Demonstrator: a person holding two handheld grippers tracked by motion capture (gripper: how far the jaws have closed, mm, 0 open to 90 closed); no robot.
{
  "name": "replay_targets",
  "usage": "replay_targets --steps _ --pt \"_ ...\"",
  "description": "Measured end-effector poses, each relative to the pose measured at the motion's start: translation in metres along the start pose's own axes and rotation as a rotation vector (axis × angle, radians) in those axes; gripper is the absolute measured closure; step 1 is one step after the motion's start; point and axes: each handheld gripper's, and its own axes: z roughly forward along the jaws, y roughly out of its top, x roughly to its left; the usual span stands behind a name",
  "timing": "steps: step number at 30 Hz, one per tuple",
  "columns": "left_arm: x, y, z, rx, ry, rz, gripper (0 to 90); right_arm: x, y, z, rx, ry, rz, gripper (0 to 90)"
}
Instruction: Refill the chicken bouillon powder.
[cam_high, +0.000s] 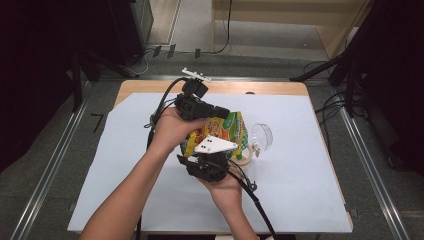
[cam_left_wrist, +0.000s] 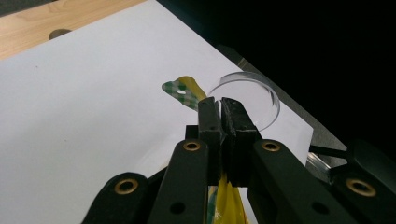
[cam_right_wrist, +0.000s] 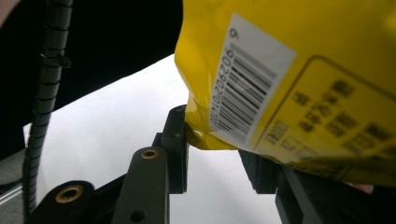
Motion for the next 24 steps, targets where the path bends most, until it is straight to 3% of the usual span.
replay_targets --steps 10,17,20,24 --pt "-0.0013 0.0017 -0.0006 0.006 -0.026 0.005 88.0 0.0012 0.0006 -0.0015 -0.003 -0.002 0.0 66.3" --pt "-0.0023 0.0039 0.0017 0.015 -0.023 0.007 87.9 -0.0002 0.0006 -0.0029 -0.006 0.005 0.012 66.6" --pt "-0.0037 0.0048 0.0021 0.013 -0.025 0.011 88.0 -0.0002 -0.0002 -0.0034 -0.008 -0.019 0.003 66.5" --pt "-0.005 0.0065 0.0053 0.033 -0.007 0.018 87.9 -0.0008 -0.0001 -0.0041 -0.012 0.001 0.027 66.5"
